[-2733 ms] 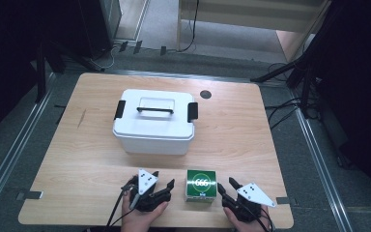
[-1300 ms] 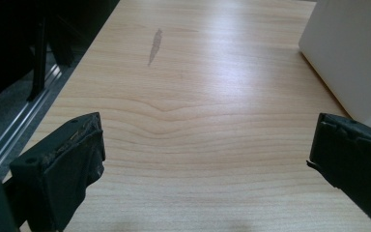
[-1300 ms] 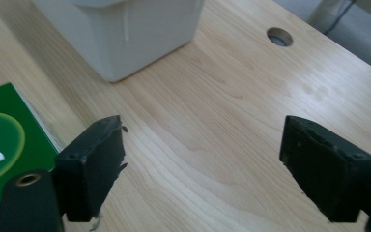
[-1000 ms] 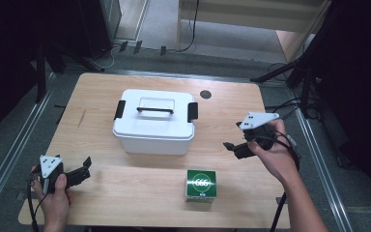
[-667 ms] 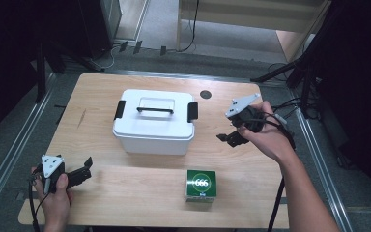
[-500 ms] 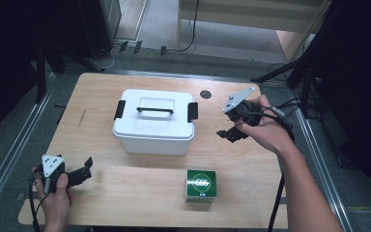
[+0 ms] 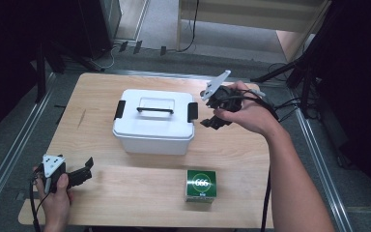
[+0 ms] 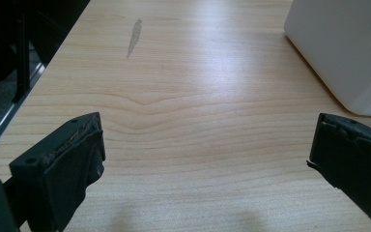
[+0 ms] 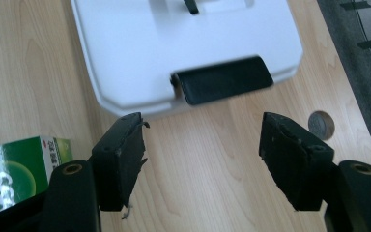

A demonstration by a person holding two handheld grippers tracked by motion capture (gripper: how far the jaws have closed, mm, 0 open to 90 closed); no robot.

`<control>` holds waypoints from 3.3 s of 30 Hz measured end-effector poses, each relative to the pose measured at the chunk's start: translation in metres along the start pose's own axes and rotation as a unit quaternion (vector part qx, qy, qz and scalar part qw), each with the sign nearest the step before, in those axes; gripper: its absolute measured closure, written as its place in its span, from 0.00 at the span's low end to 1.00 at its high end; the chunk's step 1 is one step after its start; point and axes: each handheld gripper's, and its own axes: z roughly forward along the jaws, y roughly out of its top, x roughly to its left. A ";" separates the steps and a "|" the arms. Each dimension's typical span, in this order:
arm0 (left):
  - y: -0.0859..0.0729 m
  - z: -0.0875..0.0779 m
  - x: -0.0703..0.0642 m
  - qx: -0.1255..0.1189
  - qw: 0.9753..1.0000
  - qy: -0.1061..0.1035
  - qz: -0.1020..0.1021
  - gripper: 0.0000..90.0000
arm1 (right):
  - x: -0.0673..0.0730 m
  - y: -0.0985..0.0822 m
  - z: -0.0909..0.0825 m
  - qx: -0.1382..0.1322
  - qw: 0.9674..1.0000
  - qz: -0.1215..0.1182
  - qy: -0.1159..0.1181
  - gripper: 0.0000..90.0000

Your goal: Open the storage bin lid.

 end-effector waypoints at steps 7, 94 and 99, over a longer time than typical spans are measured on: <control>0.000 0.000 0.000 0.001 1.000 -0.001 -0.002 0.00 | 0.005 0.028 0.018 0.011 1.000 -0.023 0.006 0.32; 0.000 0.001 0.005 0.008 1.000 -0.012 -0.019 0.00 | -0.012 0.064 -0.005 0.023 0.992 -0.121 -0.034 0.94; 0.000 0.001 0.004 0.004 1.000 -0.011 -0.016 0.00 | -0.018 0.040 -0.017 0.025 0.993 -0.105 -0.043 0.94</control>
